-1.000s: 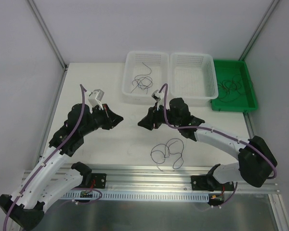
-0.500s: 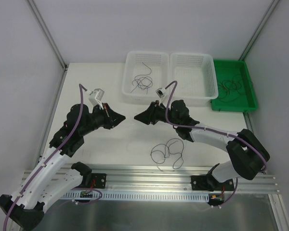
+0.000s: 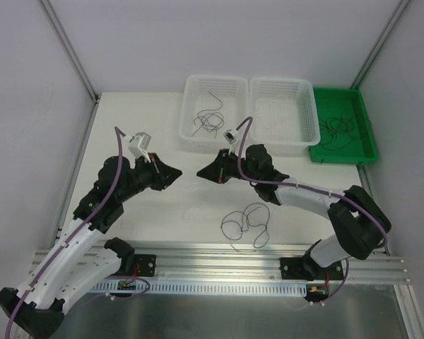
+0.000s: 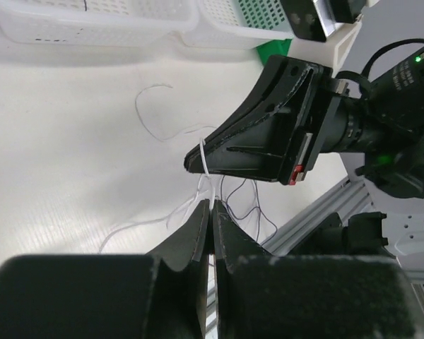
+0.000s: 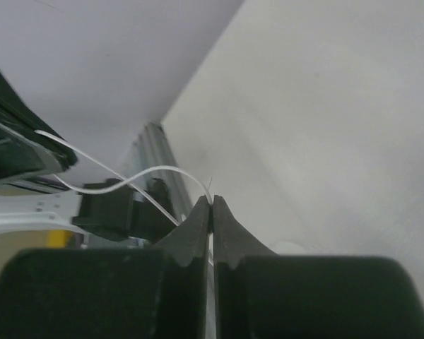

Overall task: Untangle the cables
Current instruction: Untie the cable at the center of the board.

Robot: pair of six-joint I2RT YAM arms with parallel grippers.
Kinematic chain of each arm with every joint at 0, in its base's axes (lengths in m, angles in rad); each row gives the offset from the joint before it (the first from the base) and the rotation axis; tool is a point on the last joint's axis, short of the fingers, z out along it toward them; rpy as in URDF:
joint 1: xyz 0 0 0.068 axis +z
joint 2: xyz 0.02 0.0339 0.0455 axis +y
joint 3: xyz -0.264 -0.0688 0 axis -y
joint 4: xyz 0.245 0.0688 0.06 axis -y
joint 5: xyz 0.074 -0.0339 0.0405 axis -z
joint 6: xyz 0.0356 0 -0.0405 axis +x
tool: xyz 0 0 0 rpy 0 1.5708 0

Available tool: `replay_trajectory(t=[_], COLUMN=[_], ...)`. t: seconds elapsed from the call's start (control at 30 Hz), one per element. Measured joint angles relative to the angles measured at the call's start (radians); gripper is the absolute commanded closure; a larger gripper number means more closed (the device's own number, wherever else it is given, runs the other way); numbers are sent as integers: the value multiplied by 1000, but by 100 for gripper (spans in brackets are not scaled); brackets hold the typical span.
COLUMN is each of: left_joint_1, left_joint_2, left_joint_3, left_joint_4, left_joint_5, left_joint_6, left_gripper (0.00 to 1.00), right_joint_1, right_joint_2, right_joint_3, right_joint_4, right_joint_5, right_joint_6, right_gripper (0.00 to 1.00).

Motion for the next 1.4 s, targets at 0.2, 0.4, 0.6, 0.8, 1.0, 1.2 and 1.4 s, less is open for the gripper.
replay_trajectory(t=[0.2, 0.4, 0.6, 0.8, 1.0, 1.2, 1.4], left_joint_1=[0, -16, -20, -26, -26, -26, -100], left_joint_2=[-14, 19, 79, 114, -12, -55, -34], left_joint_3=[-19, -20, -21, -35, -45, -47, -116], left_joint_4=[-23, -32, -29, -58, -28, 21, 85], left_joint_5=[-79, -127, -140, -141, -80, -23, -19], left_joint_6=[32, 52, 51, 45, -7, -37, -93], left_gripper=[100, 100, 88, 17, 13, 26, 30], right_joint_1=[41, 95, 114, 76, 68, 69, 69], right_joint_2=[-121, -194, -219, -252, -254, -267, -290], right_joint_3=[126, 246, 275, 307, 307, 283, 283], right_joint_4=[-467, -732, -859, -934, -944, -923, -932], right_joint_5=[218, 442, 467, 544, 535, 447, 461], right_joint_6=[-277, -481, -523, -500, -480, -505, -461], right_gripper=[99, 99, 99, 99, 99, 99, 99])
